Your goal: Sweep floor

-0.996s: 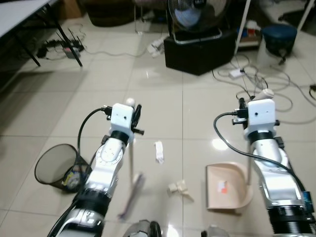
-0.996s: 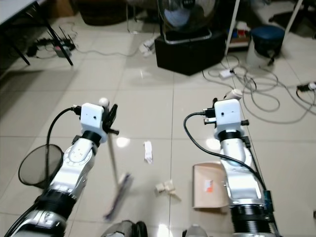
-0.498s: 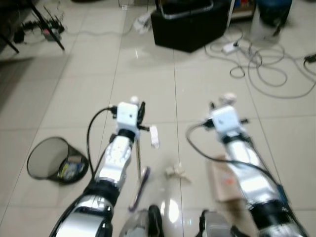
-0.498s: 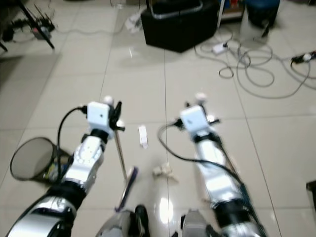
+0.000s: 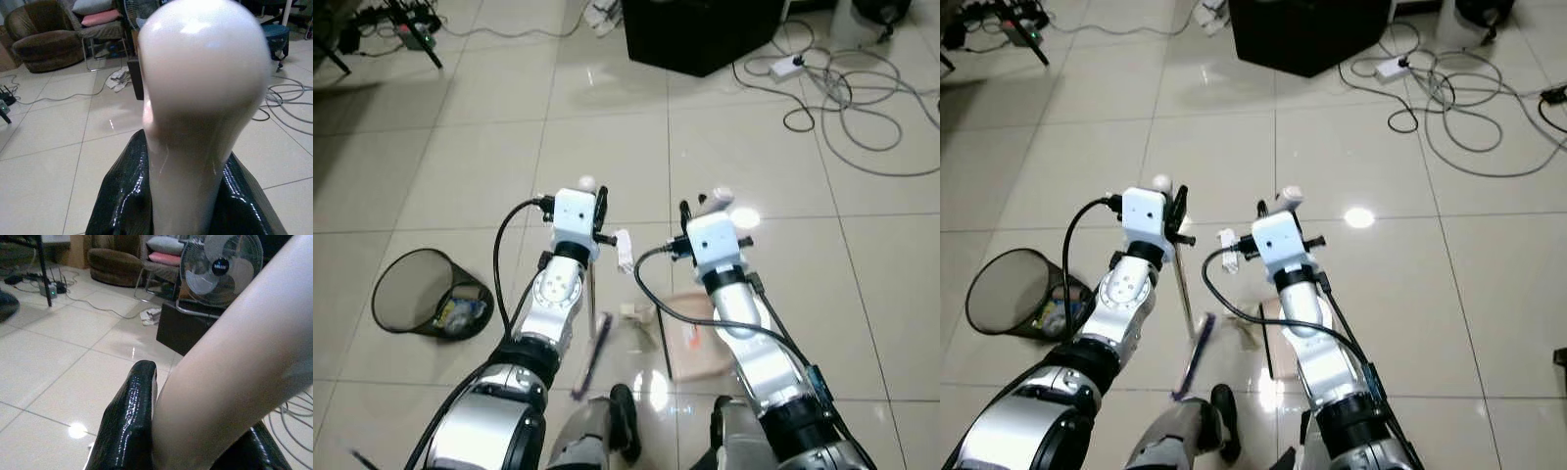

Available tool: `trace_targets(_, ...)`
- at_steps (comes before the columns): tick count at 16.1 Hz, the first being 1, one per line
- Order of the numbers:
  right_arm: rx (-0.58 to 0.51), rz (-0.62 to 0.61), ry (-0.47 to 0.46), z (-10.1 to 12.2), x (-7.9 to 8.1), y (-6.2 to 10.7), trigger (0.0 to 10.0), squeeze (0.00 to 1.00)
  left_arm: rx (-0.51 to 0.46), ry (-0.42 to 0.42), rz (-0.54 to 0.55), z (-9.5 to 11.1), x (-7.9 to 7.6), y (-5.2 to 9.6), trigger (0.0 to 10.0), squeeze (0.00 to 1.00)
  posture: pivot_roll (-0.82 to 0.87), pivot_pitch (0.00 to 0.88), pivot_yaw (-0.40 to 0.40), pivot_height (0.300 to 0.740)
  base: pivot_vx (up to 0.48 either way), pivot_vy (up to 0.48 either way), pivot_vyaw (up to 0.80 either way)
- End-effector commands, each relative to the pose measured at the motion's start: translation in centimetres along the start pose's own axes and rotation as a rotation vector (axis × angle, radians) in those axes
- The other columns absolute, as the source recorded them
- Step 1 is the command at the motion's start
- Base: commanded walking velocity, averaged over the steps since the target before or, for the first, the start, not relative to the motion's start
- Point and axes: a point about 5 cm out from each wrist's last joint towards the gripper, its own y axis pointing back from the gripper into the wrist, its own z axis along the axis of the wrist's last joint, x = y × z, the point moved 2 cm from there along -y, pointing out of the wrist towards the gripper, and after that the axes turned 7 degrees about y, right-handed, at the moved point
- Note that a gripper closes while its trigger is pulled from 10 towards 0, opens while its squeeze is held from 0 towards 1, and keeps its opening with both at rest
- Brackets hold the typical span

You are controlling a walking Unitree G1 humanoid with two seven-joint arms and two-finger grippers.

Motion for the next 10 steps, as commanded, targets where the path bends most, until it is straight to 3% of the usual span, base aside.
trace_targets(1,0.002,0.023,-0.005,0.0,1.0,0.4,10.0,0.00,0.006,-0.006,0.033,0.0,0.6,-0.2,10.0,0.00,-0.06,0.342,0.172,0.740,0.000,0.000,0.00)
trace_targets(3,0.015,0.026,-0.017,-0.2,1.2,0.4,10.0,0.00,-0.006,0.041,0.026,0.8,-0.1,-1.1,10.0,0.00,-0.06,0.344,0.173,0.740,0.000,0.000,0.00)
trace_targets(5,0.047,0.001,-0.043,-0.5,1.1,0.2,10.0,0.00,-0.011,0.122,-0.045,1.1,-2.1,-1.5,10.0,0.00,-0.06,0.341,0.172,0.740,0.000,0.000,0.00)
trace_targets(6,0.067,-0.017,-0.045,-0.7,0.9,0.1,10.0,0.00,-0.009,0.130,-0.103,1.1,-3.7,-1.5,10.0,0.00,-0.06,0.341,0.172,0.740,0.000,0.000,0.00)
trace_targets(10,0.101,-0.053,-0.054,-1.2,0.3,0.1,10.0,0.00,-0.005,0.183,-0.179,1.5,-6.1,-1.8,10.0,0.00,-0.07,0.343,0.175,0.740,0.000,0.000,0.00)
